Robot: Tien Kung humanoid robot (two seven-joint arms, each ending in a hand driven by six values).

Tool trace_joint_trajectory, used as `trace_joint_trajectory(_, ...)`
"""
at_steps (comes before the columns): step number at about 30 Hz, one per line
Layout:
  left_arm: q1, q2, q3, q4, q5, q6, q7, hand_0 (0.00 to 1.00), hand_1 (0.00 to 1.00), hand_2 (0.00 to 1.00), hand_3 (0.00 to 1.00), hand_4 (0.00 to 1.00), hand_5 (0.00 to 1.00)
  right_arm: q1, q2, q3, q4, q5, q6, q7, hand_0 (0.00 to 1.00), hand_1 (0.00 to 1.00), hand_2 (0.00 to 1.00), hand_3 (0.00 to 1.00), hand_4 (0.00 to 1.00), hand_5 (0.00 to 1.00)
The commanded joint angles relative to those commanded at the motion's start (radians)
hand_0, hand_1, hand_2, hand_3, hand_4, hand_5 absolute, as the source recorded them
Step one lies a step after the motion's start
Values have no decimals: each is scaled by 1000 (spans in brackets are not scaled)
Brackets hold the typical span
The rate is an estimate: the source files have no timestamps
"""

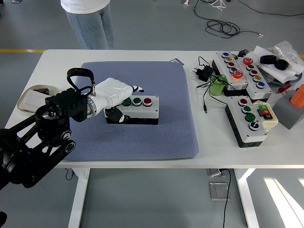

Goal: Pick up the button,place it on the desk,press the button,press the button

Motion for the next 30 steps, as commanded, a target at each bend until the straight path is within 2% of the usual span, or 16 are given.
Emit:
trace_joint_trajectory(4,0,-1,5,12,0,-5,-1,2,2,41,847,832,215,-1,0,-1,0,1,0,0,787,797,817,751,412,479)
trace_joint_trajectory(5,0,-1,9,17,0,-7,-1,2,2,40,840,798,164,-1,0,-1,0,1,0,-1,787,797,817,751,412,479)
trace_joint_trajectory(20,-8,-12,42,59,0,-9,9,2,7,47,832,783,167,-6,0,1,0,-2,-1,-1,787,797,817,751,412,479)
trace_joint_trajectory(30,-17,-9,58,74,0,-61,7,2,12,47,811,769,173,-4,-1,0,0,-1,0,-1,787,797,817,751,412,479)
